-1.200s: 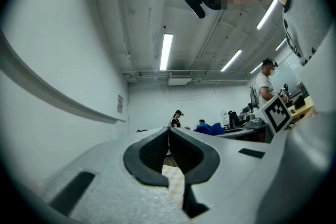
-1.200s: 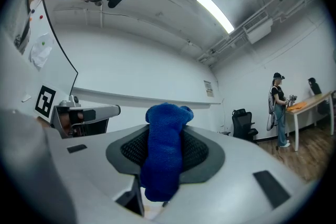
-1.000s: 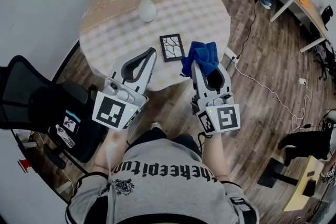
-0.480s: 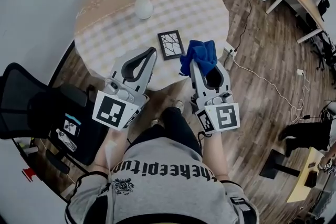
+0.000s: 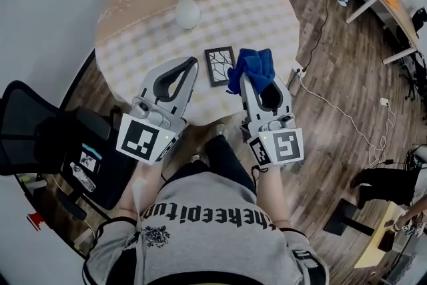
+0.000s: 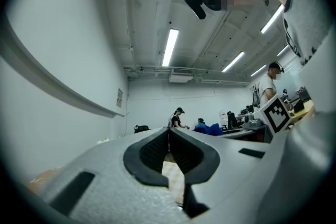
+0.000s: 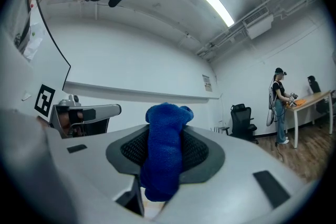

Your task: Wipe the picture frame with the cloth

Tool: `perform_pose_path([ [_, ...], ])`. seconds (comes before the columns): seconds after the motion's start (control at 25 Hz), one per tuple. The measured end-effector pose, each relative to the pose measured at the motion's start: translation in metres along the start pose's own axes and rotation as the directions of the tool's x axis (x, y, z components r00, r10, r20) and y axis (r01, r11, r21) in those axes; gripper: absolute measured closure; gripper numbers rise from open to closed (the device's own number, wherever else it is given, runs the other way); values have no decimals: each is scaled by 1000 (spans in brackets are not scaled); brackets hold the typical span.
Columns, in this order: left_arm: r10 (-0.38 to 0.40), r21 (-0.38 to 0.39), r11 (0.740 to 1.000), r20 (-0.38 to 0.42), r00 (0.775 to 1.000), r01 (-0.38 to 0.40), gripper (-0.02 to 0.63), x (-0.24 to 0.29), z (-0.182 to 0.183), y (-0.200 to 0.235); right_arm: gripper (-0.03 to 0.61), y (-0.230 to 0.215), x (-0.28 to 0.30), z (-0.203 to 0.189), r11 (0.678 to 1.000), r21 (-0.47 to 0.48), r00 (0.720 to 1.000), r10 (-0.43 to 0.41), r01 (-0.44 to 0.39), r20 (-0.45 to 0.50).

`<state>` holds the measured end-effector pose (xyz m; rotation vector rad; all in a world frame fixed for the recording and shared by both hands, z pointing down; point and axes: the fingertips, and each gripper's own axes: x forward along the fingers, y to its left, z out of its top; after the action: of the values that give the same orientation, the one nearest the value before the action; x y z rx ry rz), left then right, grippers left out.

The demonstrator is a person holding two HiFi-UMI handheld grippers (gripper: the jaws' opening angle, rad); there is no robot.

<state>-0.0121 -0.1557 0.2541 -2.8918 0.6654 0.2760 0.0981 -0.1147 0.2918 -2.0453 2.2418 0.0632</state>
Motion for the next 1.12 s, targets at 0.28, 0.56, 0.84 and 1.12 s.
perform_pose_path([
  [0.28, 45, -1, 999, -7, 999, -45, 598, 27, -11, 28, 433, -16, 42, -6, 999, -2, 998, 52, -52, -24],
  [0.56, 120, -1, 993, -20, 993, -120, 598, 42, -22, 58, 433, -25, 85, -19, 992, 7, 991, 123, -123, -61],
  [0.84, 199, -6, 980, -57, 978, -200, 598, 47, -40, 87, 433, -27, 125, -50, 981, 33, 971, 195, -193, -138],
  [1.12, 253, -10, 967, -93, 963, -255, 597, 51, -60, 103, 433, -29, 145, -90, 971, 86, 948, 235, -221, -215],
])
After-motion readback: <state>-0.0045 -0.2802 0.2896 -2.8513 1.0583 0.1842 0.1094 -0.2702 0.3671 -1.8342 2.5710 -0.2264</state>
